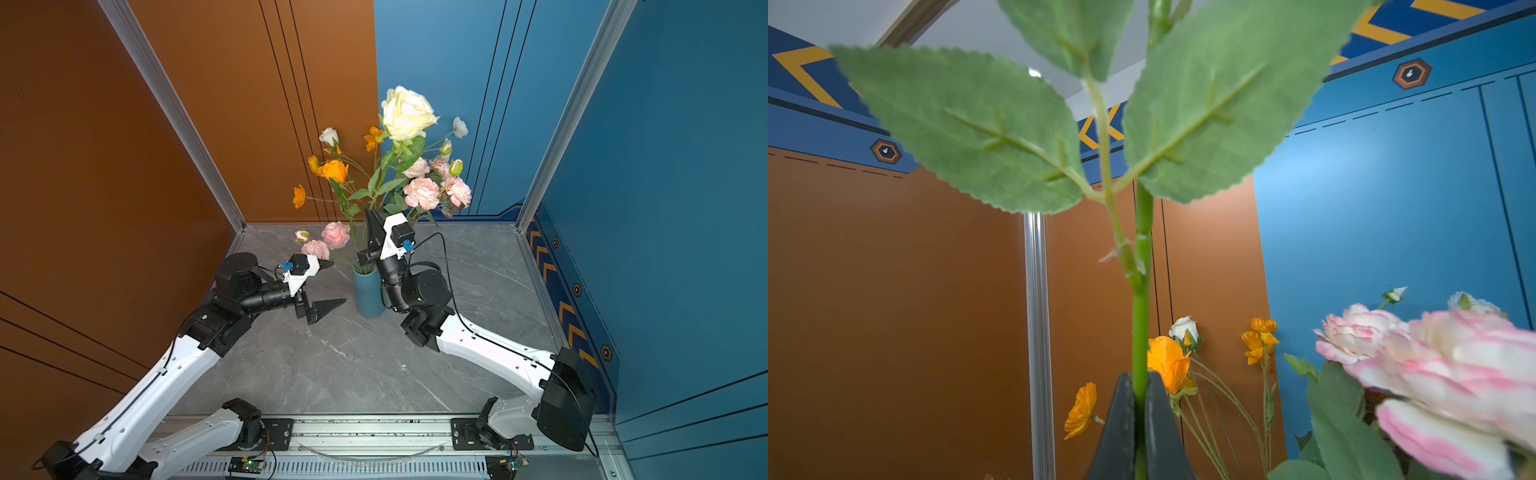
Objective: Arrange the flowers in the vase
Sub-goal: 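Lower the cream-white rose stem into the teal vase with the right gripper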
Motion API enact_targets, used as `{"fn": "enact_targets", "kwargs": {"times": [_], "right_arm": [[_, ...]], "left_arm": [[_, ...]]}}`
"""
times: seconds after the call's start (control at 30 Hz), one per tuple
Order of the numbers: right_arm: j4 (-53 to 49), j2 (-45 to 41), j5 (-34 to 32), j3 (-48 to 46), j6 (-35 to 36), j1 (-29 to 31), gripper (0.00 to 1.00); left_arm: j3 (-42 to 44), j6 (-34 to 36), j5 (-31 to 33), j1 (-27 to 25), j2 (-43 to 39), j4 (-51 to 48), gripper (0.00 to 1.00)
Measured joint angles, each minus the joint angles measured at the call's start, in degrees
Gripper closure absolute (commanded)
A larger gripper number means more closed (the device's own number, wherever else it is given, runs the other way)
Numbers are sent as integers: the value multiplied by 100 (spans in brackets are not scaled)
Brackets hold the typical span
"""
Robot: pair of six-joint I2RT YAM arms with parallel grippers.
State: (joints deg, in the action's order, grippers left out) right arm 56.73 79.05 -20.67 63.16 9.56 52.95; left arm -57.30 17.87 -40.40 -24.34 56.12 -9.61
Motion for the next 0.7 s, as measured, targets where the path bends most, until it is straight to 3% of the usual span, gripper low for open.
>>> {"fn": "enact_targets", "kwargs": {"times": [0.3,0.7], "right_arm": [[466,636,133,151,175,-13,100],[1801,1556,269,-426,549,-166,100]], "left_arm": [[20,-118,-114,131,-31,111,2],[22,-229,-232,190,-35,258,2]]}}
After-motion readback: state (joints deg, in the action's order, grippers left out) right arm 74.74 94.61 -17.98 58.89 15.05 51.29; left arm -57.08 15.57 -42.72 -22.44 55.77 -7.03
